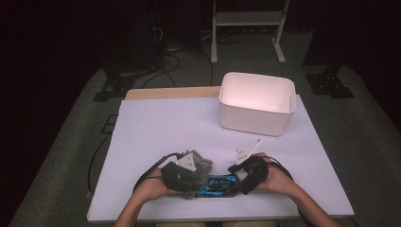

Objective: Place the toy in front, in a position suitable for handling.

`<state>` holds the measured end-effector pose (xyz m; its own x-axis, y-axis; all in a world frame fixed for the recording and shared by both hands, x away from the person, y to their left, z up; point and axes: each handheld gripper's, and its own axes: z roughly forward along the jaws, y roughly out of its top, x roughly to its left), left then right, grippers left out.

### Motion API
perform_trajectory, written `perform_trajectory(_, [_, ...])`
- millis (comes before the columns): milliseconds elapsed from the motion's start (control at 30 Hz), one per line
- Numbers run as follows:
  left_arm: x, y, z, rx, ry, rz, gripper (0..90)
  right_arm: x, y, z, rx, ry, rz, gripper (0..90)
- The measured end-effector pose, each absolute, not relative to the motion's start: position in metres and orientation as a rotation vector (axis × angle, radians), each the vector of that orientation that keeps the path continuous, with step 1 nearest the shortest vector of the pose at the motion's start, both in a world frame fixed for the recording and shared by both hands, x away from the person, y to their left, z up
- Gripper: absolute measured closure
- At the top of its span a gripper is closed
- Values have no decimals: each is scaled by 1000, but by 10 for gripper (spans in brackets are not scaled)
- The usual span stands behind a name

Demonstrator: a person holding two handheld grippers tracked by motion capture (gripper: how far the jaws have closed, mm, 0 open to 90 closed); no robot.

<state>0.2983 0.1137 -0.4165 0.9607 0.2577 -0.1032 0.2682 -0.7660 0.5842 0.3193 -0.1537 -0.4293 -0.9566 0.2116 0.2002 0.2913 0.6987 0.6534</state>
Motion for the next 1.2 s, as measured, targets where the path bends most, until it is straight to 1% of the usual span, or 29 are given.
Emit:
perform_trajectory(200, [299,114,-415,2479,374,-29,761,329,-145,-434,-411,-2771,-1036,288])
perform_trajectory(533, [302,117,-411,2460,386,-27,762,339,-149,-447,-517,-2610,-1023,313])
perform_trajectory(800, [309,112,-400,2405,407,-17,761,331,-149,-444,-500,-2668,-1059,335])
perform_trajectory(967, [315,105,-396,2400,414,-19,752,322,-149,-440,-480,-2737,-1086,347])
perform_trajectory(1200, [327,90,-395,2411,430,-59,730,310,-150,-438,-453,-2805,-1153,352])
